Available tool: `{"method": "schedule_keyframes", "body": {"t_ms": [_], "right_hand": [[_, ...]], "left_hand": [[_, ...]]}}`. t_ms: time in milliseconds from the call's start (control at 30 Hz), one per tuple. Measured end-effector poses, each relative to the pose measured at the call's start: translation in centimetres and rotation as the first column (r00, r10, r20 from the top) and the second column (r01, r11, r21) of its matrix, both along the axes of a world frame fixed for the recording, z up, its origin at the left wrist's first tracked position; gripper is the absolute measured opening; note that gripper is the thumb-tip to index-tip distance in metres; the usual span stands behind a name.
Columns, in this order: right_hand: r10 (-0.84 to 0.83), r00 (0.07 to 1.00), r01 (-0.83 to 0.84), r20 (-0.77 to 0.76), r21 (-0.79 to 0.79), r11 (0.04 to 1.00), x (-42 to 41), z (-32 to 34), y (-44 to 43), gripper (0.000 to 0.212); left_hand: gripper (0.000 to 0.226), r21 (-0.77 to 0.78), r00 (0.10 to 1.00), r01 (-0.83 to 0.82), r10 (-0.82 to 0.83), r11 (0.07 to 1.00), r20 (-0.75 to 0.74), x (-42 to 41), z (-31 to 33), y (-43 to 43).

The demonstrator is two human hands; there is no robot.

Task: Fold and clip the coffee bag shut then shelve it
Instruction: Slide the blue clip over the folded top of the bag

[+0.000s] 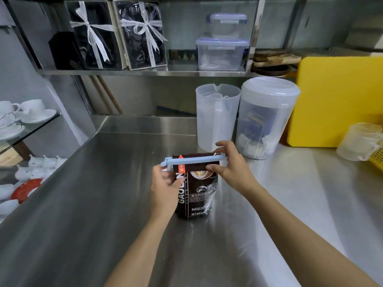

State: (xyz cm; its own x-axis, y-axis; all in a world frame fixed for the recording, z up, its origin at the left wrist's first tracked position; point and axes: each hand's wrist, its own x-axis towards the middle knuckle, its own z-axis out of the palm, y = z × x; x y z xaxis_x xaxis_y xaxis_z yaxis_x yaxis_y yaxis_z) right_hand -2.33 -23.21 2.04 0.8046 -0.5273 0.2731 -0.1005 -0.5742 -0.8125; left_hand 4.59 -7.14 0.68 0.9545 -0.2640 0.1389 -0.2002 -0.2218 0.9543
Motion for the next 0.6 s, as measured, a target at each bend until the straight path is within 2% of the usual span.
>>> {"method": "schedule_keyframes", "body": {"t_ms": [100,167,233,333,433,500,600], "right_hand": [[-0.057,0.996,0.044,0.068,0.187,0.981,-0.4,-1.2,0.5,0.058],[-0.109,0.989,0.078,0.098,0.274,0.959,-0.9,-2.3,1.0,0.044],[-0.169,0.98,0.14,0.106,0.241,0.96,-1.3,-3.7,1.8,0.025],[-0.217,0.969,0.185,0.122,0.226,0.956,-1.4,-5.1,2.7,0.021],[-0.219,0.966,0.17,0.14,0.297,0.94,-1.2,-5.3,3.1,0.015],[-0.2,0.97,0.139,0.142,0.352,0.925,-1.2,-5.5,2.9,0.01],[-0.184,0.972,0.098,0.146,0.461,0.882,-1.7,-6.0,2.4,0.012]], "left_hand": [[0.017,0.032,0.999,-0.019,0.018,0.999,0.035,0.2,-0.4,-0.3],[0.007,0.06,0.996,-0.005,0.0,0.998,0.084,0.2,-0.9,-0.4],[0.004,0.072,0.992,-0.013,0.004,0.997,0.125,0.1,-1.4,-0.2],[0.008,0.076,0.994,-0.002,-0.006,0.997,0.111,-0.2,-2.2,0.0],[0.026,0.079,0.998,0.041,-0.046,0.996,0.053,-0.6,-2.8,-0.1],[0.035,0.057,1.0,-0.002,0.001,0.998,0.022,-0.8,-3.1,-0.1],[0.026,0.086,0.997,-0.082,0.08,0.993,0.019,-0.6,-3.6,0.1]]}}
